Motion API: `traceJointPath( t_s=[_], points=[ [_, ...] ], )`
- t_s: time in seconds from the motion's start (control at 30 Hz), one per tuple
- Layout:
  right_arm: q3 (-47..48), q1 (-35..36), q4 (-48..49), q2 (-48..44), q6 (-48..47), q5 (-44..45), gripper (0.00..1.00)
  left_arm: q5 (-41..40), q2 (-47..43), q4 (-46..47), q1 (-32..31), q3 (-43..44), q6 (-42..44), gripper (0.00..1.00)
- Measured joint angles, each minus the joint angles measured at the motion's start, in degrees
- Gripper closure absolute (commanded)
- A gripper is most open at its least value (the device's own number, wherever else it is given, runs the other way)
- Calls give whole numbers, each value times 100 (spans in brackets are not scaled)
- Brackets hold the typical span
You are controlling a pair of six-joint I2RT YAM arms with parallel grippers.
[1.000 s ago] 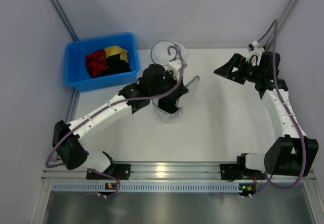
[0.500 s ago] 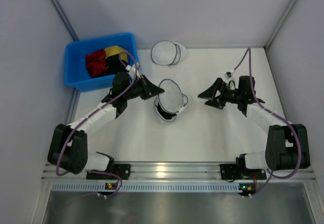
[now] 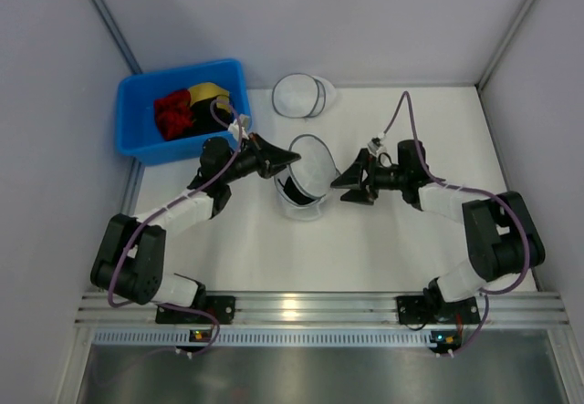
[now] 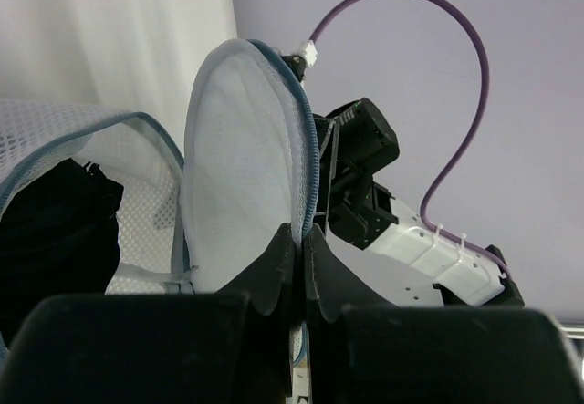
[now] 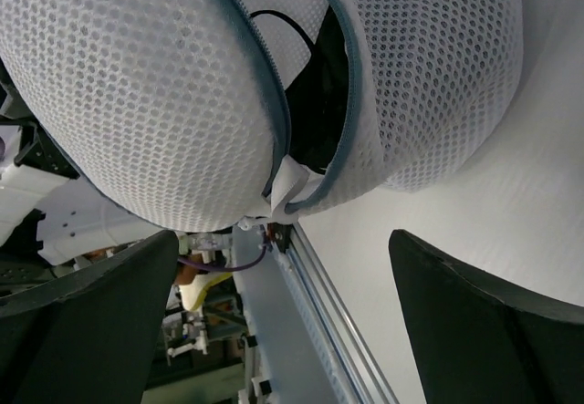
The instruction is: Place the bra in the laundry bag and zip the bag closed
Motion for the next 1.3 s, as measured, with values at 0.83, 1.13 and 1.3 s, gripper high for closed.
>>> traceJointPath(
  t_s=[0.83,1.13,1.3],
  points=[
    [127,334,2103,909,1213,-319,100,721,968,219,595,-503,229,100],
    [426,334,1097,905,566,-411,100,90,286,-2872,730,1281,4033,40],
    [533,334,461,905,297,-409,100,-297,-208,-4699,278,2940,7407,39]
  ],
)
